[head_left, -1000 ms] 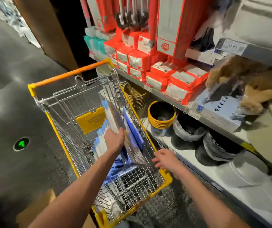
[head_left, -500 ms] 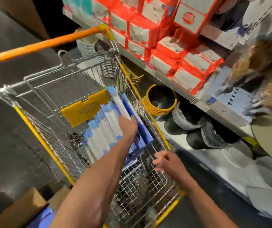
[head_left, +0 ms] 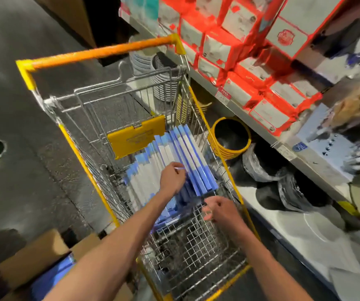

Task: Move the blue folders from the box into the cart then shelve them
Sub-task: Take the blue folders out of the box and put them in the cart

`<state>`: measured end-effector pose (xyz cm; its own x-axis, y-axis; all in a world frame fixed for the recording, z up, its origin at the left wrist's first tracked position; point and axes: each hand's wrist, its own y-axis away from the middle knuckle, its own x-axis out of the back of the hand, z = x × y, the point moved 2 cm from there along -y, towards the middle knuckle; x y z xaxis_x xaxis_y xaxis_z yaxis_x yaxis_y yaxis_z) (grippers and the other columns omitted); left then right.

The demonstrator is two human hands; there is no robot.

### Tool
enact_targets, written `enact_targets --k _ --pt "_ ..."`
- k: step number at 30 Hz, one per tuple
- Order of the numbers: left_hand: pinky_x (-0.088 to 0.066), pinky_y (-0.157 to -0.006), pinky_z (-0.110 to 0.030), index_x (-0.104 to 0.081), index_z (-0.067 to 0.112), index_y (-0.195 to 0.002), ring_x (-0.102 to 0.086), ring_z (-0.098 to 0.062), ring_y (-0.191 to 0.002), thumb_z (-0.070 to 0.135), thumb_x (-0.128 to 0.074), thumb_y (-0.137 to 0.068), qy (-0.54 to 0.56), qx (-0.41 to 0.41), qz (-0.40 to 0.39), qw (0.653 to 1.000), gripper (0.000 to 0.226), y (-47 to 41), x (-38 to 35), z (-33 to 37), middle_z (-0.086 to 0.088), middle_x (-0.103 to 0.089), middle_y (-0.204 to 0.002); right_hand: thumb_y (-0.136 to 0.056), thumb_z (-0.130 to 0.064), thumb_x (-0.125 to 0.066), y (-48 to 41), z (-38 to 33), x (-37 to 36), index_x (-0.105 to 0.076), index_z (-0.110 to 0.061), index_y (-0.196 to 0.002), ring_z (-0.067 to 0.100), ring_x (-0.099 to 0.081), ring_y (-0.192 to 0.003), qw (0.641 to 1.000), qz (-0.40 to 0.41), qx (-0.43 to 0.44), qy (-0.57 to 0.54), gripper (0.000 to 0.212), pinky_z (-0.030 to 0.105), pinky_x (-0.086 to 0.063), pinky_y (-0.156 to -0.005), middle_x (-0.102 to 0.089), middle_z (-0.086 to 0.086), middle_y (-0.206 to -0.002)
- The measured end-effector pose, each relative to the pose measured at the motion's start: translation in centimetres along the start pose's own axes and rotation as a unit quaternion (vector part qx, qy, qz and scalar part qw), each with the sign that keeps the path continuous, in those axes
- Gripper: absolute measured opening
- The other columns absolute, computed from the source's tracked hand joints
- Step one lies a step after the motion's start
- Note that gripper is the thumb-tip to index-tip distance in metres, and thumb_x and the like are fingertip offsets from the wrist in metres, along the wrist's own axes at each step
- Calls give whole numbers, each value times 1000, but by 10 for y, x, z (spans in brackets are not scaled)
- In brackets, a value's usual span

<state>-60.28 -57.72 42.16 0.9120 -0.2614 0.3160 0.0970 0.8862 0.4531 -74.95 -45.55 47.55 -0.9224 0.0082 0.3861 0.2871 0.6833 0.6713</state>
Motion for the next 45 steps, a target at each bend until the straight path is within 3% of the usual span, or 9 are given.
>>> enact_targets --k 3,6,10,18,22,26,34,39,45 --pt "-55 -63 -38 -61 13 -117 -70 -28 -74 13 -47 -101 0 -27 -4 1000 21 37 28 -8 -1 -72 -89 -100 -18 -55 14 -8 -21 -65 -12 -93 13 -61 -59 999 -26 14 13 14 18 -42 -45 -71 6 -83" --pt "-59 -73 -42 -60 15 -119 -72 -26 -80 19 -47 -104 -11 -52 -3 999 20 60 47 -14 -4 -73 -98 -102 -24 -52 21 -14 -39 -64 -17 -97 16 -64 -65 997 -53 45 46 14 20 -45 -51 -73 5 -89" --pt "-56 -65 -24 -62 9 -117 -70 -14 -68 13 -47 -102 28 -50 90 994 21 135 86 -44 -5 -74 -93 -100 -16 -52 59 -1 -74 -63 -12 -88 8 -61 -48 986 -102 114 70 17 18 -44 -46 -71 5 -78" --pt "-53 -57 -16 -63 7 -107 -64 3 -57 6 -50 -99 33 37 240 970 16 321 116 -162 -11 -74 -92 -101 -16 -49 162 83 -170 -59 -10 -88 16 -57 -53 953 -234 167 91 17 22 -39 -47 -69 10 -80" --pt "-61 -71 -40 -64 14 -105 -73 -20 -67 17 -52 -94 49 108 265 957 16 411 118 -220 -4 -75 -87 -103 -15 -47 222 128 -213 -63 -2 -102 13 -60 -61 933 -296 162 124 21 14 -43 -44 -68 9 -86" --pt "-46 -51 -17 -61 17 -110 -74 -21 -76 16 -49 -100 28 166 277 946 15 468 122 -253 -6 -76 -98 -102 -18 -46 257 161 -240 -63 -5 -103 14 -62 -65 914 -340 153 160 21 13 -43 -46 -71 14 -98" --pt "-50 -56 -17 -61 16 -119 -73 -14 -71 18 -51 -102 86 221 290 927 20 518 152 -326 0 -74 -96 -103 -22 -44 286 201 -315 -64 -10 -110 17 -66 -78 907 -345 84 228 24 29 -50 -70 -70 1 -89" --pt "-62 -77 -35 -61 17 -117 -72 -14 -87 20 -52 -102 123 225 273 927 17 521 184 -389 -4 -75 -99 -105 -16 -40 296 217 -387 -55 -9 -101 12 -55 -68 902 -343 72 250 16 9 -37 -39 -60 7 -91" --pt "-62 -76 -41 -62 21 -108 -74 -22 -76 13 -54 -100 163 251 246 922 14 499 229 -472 3 -75 -84 -100 -16 -50 284 253 -472 -57 -9 -80 10 -55 -52 922 -278 8 268 22 19 -41 -43 -61 11 -71"
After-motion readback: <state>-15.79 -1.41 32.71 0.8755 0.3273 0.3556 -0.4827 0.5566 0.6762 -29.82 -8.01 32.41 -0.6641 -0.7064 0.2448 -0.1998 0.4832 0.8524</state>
